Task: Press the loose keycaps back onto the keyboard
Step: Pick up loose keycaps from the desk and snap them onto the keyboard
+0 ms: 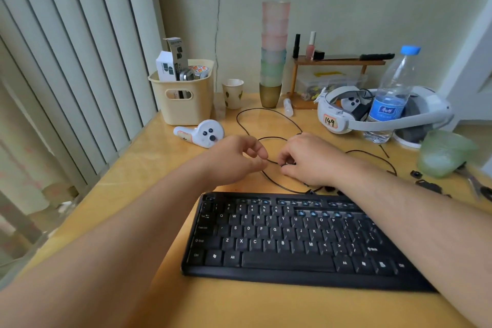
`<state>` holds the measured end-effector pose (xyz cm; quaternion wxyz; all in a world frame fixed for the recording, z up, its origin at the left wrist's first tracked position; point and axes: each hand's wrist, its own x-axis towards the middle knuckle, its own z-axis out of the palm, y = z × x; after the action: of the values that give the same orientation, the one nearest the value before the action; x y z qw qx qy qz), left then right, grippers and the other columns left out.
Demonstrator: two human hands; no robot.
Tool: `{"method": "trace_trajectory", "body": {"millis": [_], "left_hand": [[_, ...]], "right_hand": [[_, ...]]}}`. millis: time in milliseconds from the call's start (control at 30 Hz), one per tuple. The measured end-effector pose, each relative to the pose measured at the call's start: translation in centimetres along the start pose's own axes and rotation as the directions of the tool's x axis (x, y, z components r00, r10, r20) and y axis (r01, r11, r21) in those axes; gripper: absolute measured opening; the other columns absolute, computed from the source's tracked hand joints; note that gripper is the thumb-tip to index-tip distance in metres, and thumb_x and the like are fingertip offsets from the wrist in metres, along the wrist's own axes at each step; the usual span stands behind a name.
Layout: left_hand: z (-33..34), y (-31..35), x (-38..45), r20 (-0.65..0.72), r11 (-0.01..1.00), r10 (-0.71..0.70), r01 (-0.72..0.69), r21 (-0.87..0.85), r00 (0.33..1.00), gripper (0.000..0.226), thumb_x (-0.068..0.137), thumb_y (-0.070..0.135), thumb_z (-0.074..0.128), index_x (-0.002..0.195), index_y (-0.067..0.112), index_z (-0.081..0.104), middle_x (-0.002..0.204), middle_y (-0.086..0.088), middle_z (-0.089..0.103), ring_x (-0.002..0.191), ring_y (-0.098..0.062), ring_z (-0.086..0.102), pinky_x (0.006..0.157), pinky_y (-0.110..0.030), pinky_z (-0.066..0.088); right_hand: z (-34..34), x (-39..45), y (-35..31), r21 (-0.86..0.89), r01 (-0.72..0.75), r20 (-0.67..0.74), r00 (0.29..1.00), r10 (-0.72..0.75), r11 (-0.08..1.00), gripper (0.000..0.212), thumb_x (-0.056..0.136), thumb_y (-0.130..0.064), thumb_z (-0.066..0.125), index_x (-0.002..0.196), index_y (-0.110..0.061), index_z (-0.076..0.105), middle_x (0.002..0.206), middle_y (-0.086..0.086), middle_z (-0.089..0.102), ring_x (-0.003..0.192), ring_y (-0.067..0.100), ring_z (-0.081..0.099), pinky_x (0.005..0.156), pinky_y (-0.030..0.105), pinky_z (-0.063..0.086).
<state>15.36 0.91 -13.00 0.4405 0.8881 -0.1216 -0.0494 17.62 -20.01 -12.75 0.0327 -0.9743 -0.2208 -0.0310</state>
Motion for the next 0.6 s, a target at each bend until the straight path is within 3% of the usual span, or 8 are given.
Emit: {"method": "trace_trajectory", "body": {"millis": [133, 167, 233, 267, 333, 433, 500, 600], "left_hand": [[0.1, -0.4, -1.0, -0.031, 0.998, 0.040, -0.042, -0.041, 0.999, 0.007, 0.093, 0.027, 0.075, 0.099, 0.026, 0.073, 0.106, 0.002, 0.068, 0.076, -0.004, 0.063, 0.076, -0.023, 0.052], [0.1, -0.5, -1.2, -0.045, 0.997, 0.050, -0.052, -0.057, 0.998, 0.008, 0.093, 0.026, 0.075, 0.100, 0.026, 0.072, 0.106, 0.002, 0.069, 0.077, -0.005, 0.062, 0.074, -0.022, 0.052], [0.1, -0.6, -1.7, -0.074, 0.991, 0.087, -0.094, -0.093, 0.993, 0.010, 0.095, 0.024, 0.074, 0.104, 0.028, 0.071, 0.104, 0.005, 0.068, 0.077, -0.004, 0.061, 0.065, -0.017, 0.050], [0.1, -0.6, -1.9, -0.096, 0.987, 0.113, -0.123, -0.100, 0.989, 0.010, 0.096, 0.025, 0.073, 0.104, 0.029, 0.070, 0.103, 0.009, 0.069, 0.079, -0.002, 0.061, 0.065, -0.017, 0.050], [0.0, -0.7, -2.4, -0.167, 0.977, 0.173, -0.190, -0.093, 0.971, 0.007, 0.096, 0.027, 0.074, 0.101, 0.029, 0.069, 0.099, 0.014, 0.071, 0.083, -0.002, 0.063, 0.075, -0.021, 0.052], [-0.1, -0.6, -3.5, -0.242, 0.952, 0.248, -0.282, -0.119, 0.938, 0.008, 0.094, 0.024, 0.076, 0.095, 0.024, 0.069, 0.089, 0.011, 0.073, 0.079, -0.005, 0.065, 0.077, -0.027, 0.052], [0.0, -0.6, -4.1, -0.245, 0.939, 0.273, -0.313, -0.143, 0.930, 0.010, 0.093, 0.024, 0.077, 0.097, 0.023, 0.068, 0.090, 0.006, 0.074, 0.082, -0.013, 0.067, 0.079, -0.035, 0.055], [0.5, -1.0, -5.0, -0.254, 0.913, 0.284, -0.342, -0.225, 0.925, 0.013, 0.093, 0.026, 0.075, 0.102, 0.022, 0.066, 0.094, -0.003, 0.074, 0.094, -0.025, 0.070, 0.087, -0.048, 0.055]], "right_hand": [[0.2, 0.6, -1.6, -0.173, 0.006, 0.006, 1.000, -0.005, 0.985, 0.019, 0.101, -0.036, 0.052, 0.104, -0.033, 0.071, 0.106, -0.006, 0.064, 0.112, 0.022, 0.049, 0.094, 0.045, 0.042], [0.0, 0.6, -1.9, -0.125, -0.012, -0.024, 1.000, 0.009, 0.992, 0.020, 0.101, -0.035, 0.053, 0.105, -0.033, 0.072, 0.105, -0.006, 0.065, 0.110, 0.021, 0.052, 0.092, 0.043, 0.043], [-0.5, 0.3, -2.6, 0.206, -0.075, -0.149, 0.983, 0.107, 0.976, 0.016, 0.099, -0.034, 0.060, 0.100, -0.031, 0.075, 0.098, -0.009, 0.069, 0.100, 0.016, 0.060, 0.083, 0.035, 0.049], [-0.7, 0.0, -3.1, 0.453, -0.092, -0.199, 0.959, 0.201, 0.887, 0.013, 0.098, -0.033, 0.064, 0.096, -0.029, 0.077, 0.094, -0.011, 0.072, 0.094, 0.012, 0.063, 0.080, 0.032, 0.050], [-0.9, -0.7, -4.4, 0.847, -0.068, -0.147, 0.923, 0.355, 0.527, 0.012, 0.098, -0.027, 0.068, 0.091, -0.023, 0.077, 0.086, -0.009, 0.074, 0.084, 0.009, 0.062, 0.077, 0.028, 0.050], [-0.4, -1.9, -6.2, 0.989, -0.109, 0.062, 0.921, 0.386, 0.100, 0.010, 0.100, -0.019, 0.068, 0.097, -0.011, 0.074, 0.074, -0.003, 0.068, 0.073, 0.012, 0.051, 0.066, 0.023, 0.044], [0.0, -2.5, -6.9, 0.991, -0.122, 0.137, 0.913, 0.384, -0.062, 0.013, 0.100, -0.021, 0.068, 0.097, -0.009, 0.073, 0.070, -0.003, 0.064, 0.068, 0.012, 0.048, 0.061, 0.022, 0.040], [0.2, -3.2, -7.5, 0.987, -0.123, 0.154, 0.914, 0.375, -0.105, 0.016, 0.100, -0.024, 0.068, 0.095, -0.010, 0.073, 0.067, -0.002, 0.061, 0.065, 0.012, 0.048, 0.058, 0.024, 0.037]]}}
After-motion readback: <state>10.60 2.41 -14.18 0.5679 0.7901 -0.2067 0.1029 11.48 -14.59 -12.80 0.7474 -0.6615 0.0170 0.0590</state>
